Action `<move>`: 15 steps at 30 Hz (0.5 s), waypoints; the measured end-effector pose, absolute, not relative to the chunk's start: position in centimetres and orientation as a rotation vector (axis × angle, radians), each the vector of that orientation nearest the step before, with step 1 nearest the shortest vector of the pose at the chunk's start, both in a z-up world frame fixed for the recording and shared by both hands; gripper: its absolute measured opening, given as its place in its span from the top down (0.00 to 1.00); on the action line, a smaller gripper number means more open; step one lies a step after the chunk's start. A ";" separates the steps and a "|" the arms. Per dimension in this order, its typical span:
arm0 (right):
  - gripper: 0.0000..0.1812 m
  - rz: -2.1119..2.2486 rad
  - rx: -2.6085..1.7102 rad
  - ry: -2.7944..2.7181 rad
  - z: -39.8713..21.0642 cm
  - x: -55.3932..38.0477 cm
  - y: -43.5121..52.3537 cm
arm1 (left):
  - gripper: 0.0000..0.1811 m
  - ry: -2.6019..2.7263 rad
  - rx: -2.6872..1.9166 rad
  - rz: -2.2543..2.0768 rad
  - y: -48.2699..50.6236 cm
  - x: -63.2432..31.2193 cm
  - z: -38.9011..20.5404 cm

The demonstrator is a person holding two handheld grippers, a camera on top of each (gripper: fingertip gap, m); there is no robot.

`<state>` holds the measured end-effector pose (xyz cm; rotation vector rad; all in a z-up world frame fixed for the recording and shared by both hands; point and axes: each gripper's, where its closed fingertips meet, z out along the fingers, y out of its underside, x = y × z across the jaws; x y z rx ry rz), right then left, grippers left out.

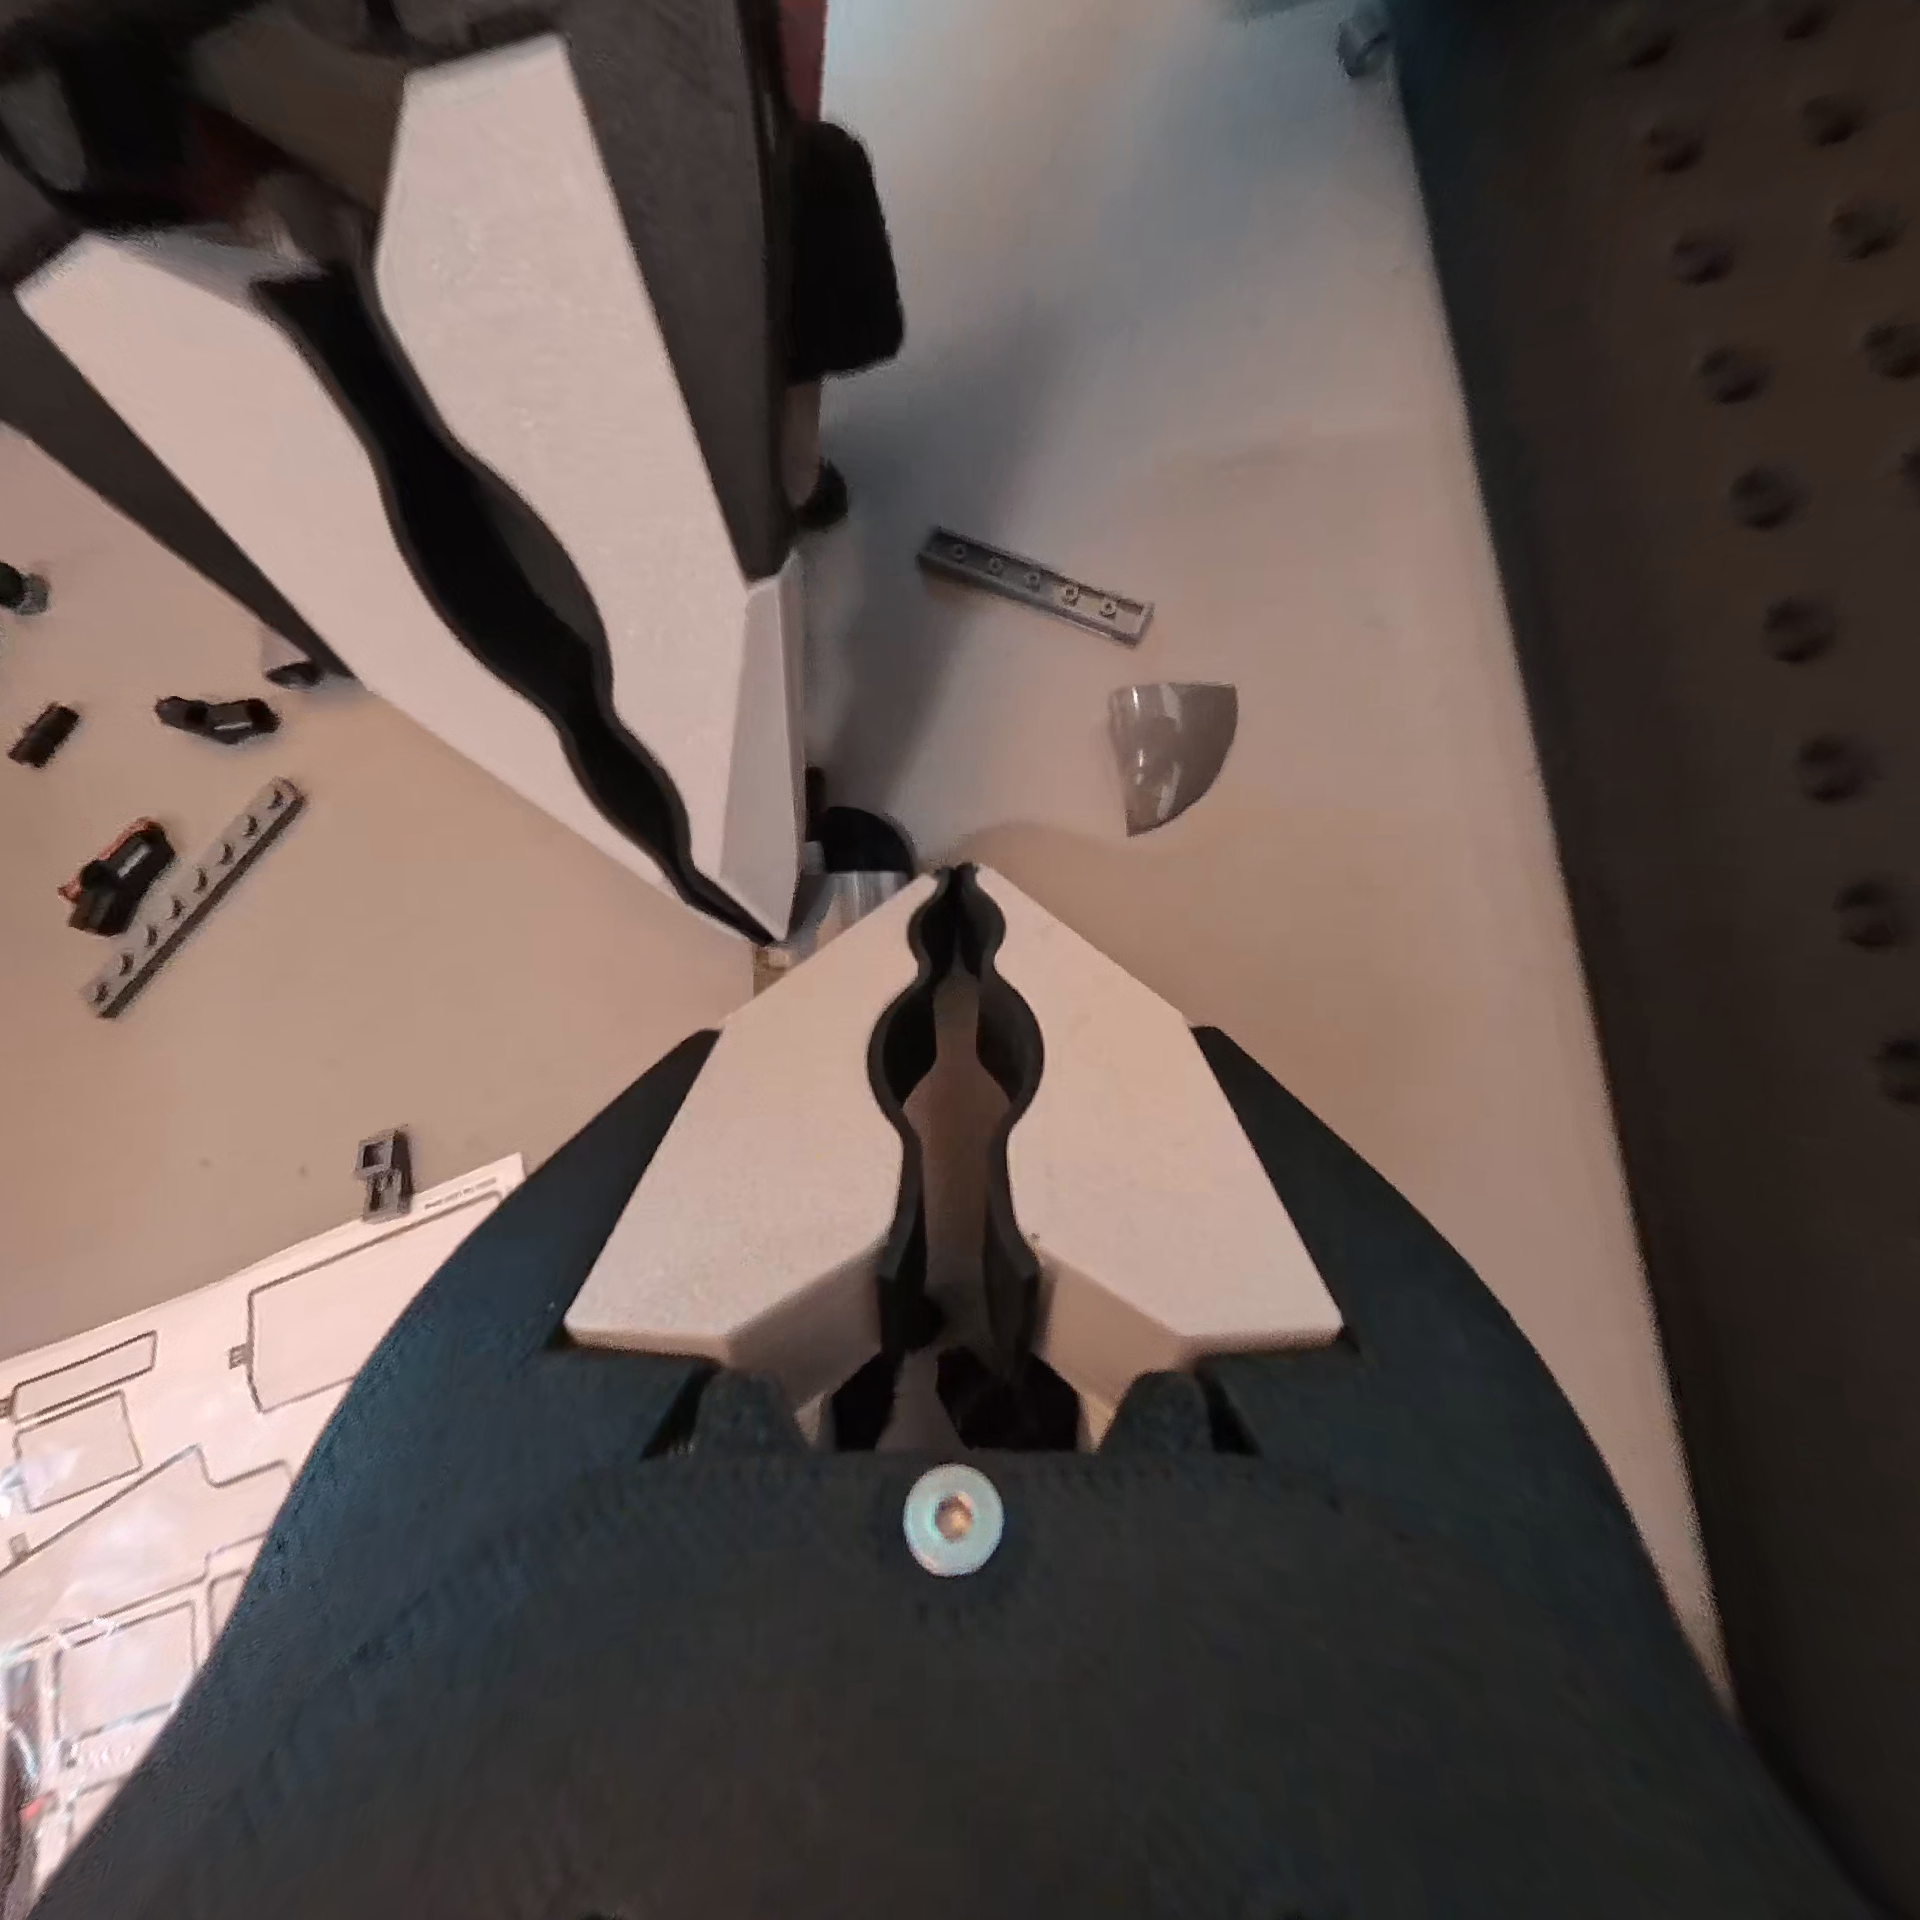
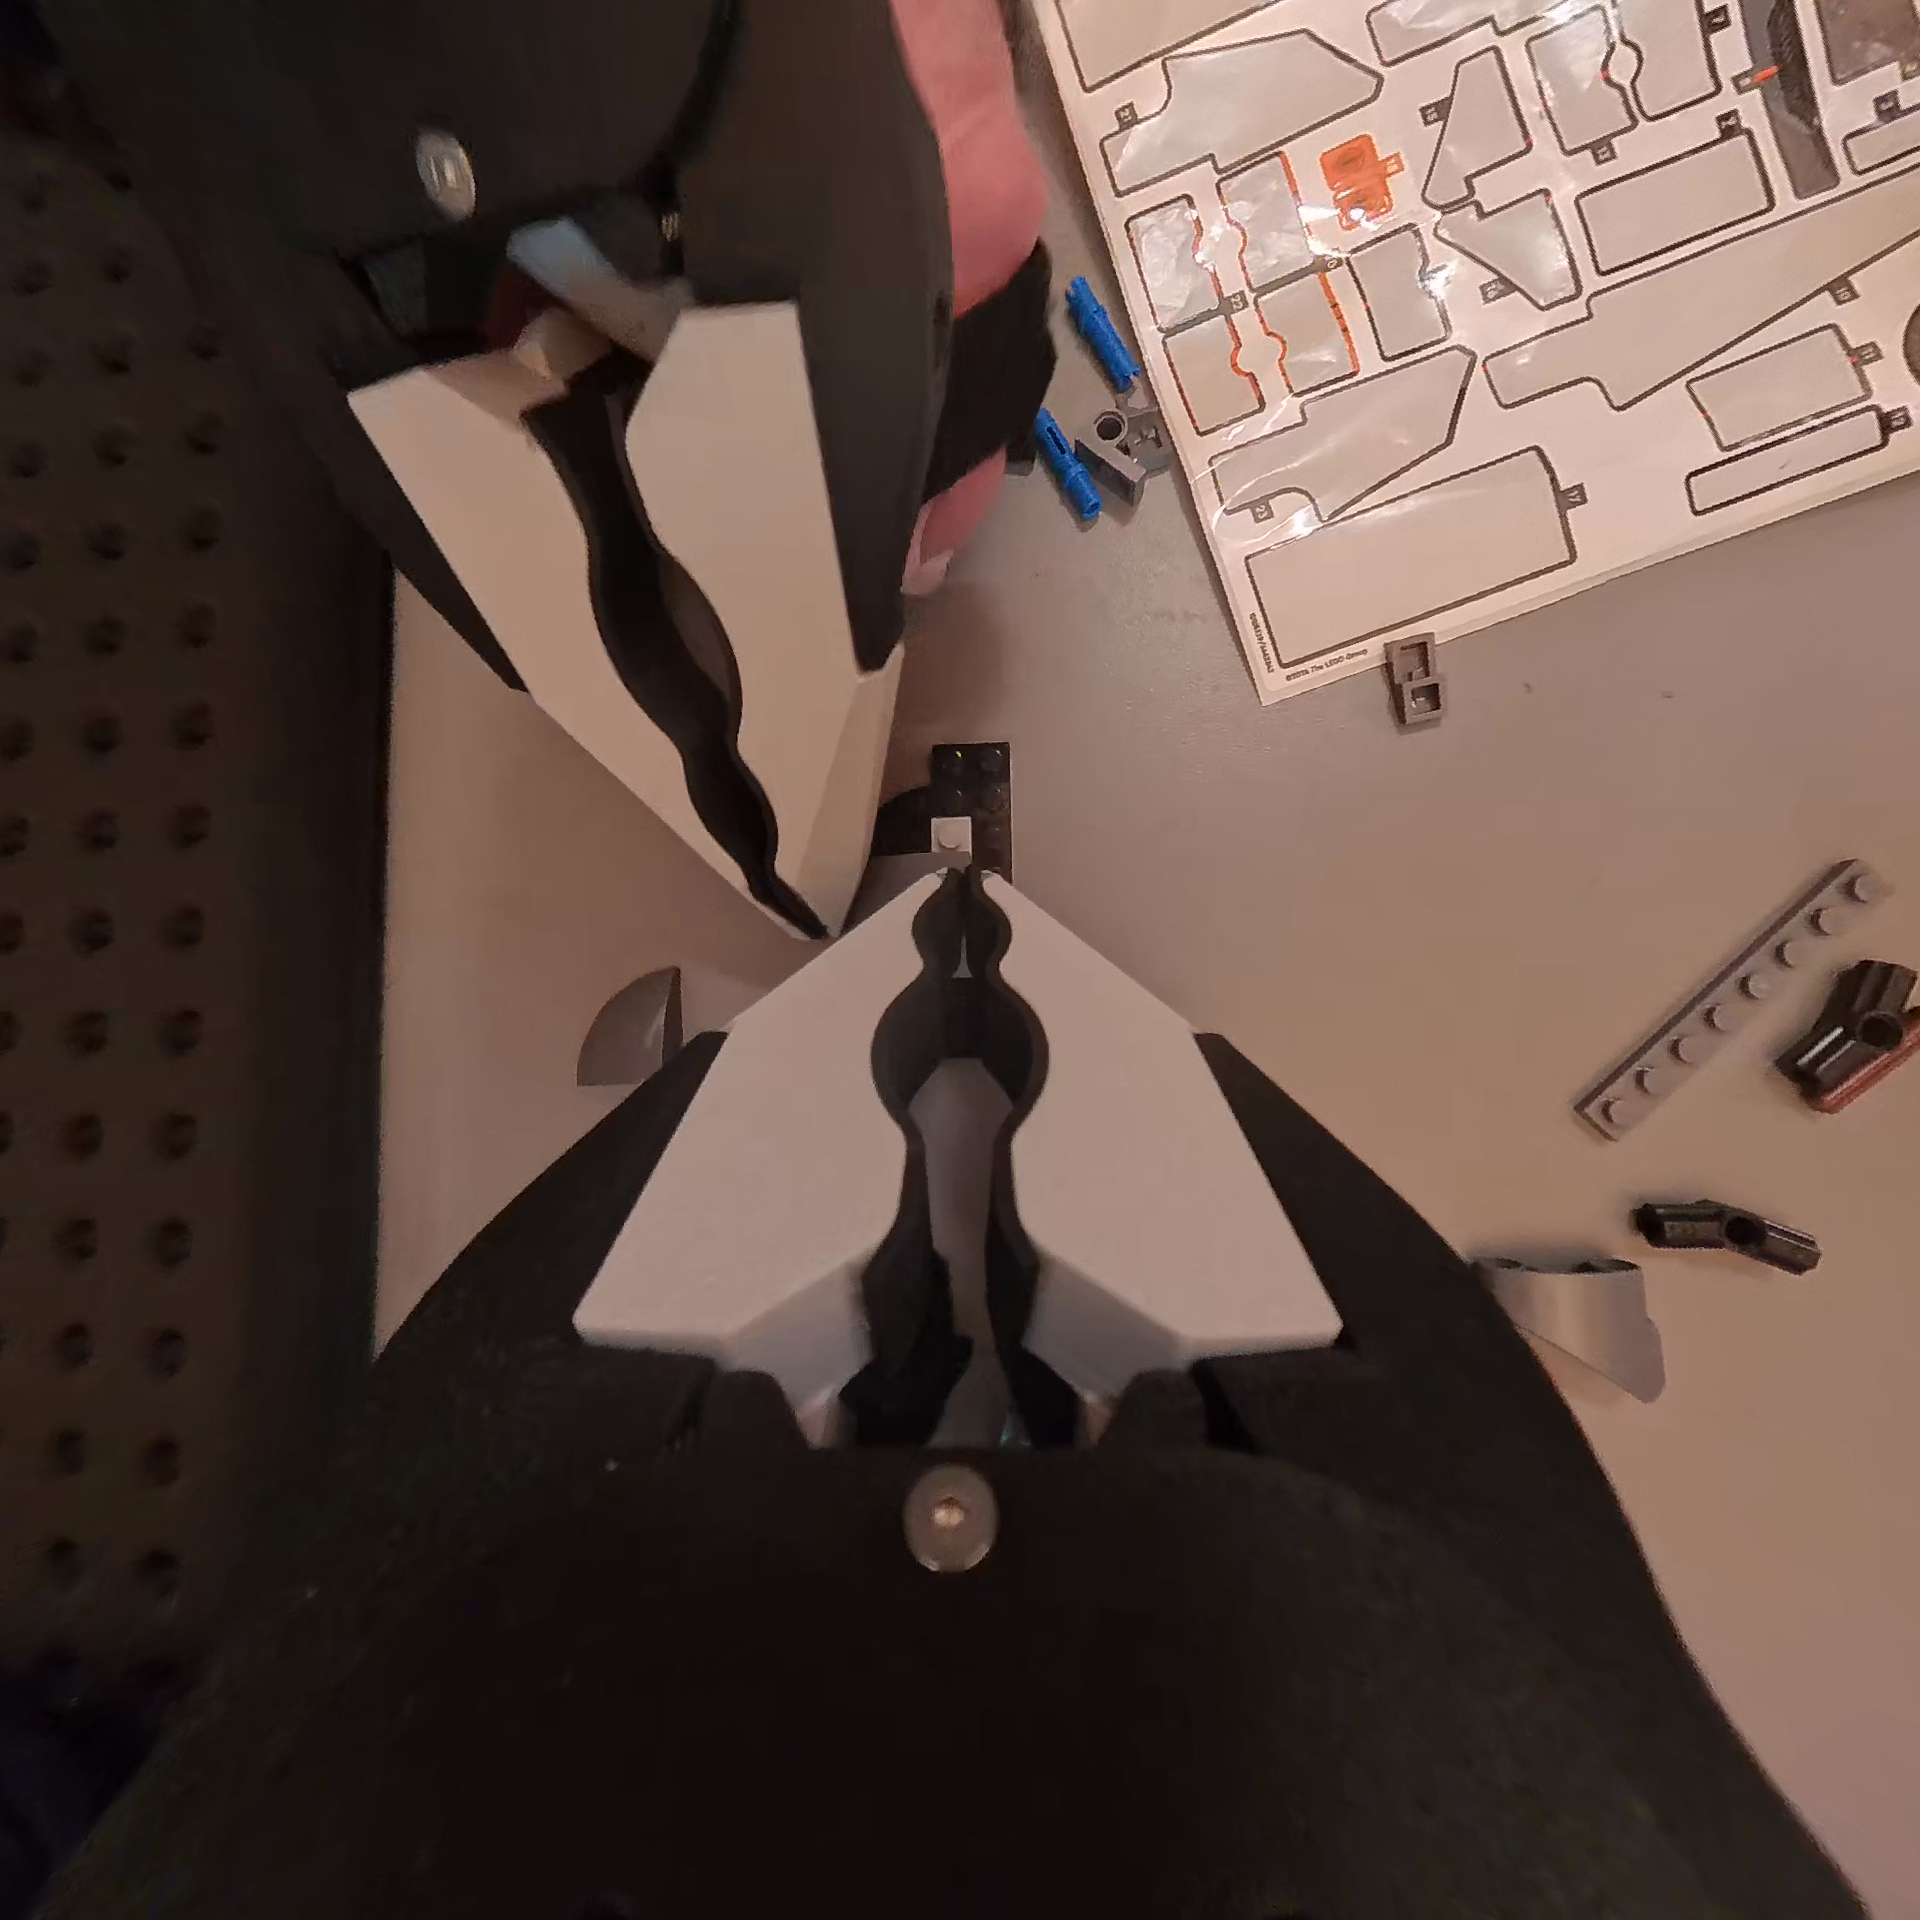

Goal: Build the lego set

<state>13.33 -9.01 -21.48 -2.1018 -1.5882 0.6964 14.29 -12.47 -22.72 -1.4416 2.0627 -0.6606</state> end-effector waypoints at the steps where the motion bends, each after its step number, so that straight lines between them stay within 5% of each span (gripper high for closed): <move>1: 1.00 0.698 -2.102 -1.587 -21.5 13.3 -9.0 | 1.00 2.067 -1.443 -0.639 -12.4 14.3 -22.7; 15: 1.00 0.736 -2.127 -1.561 -21.4 13.5 -8.9 | 0.95 1.937 -1.531 -0.693 -10.4 14.0 -21.4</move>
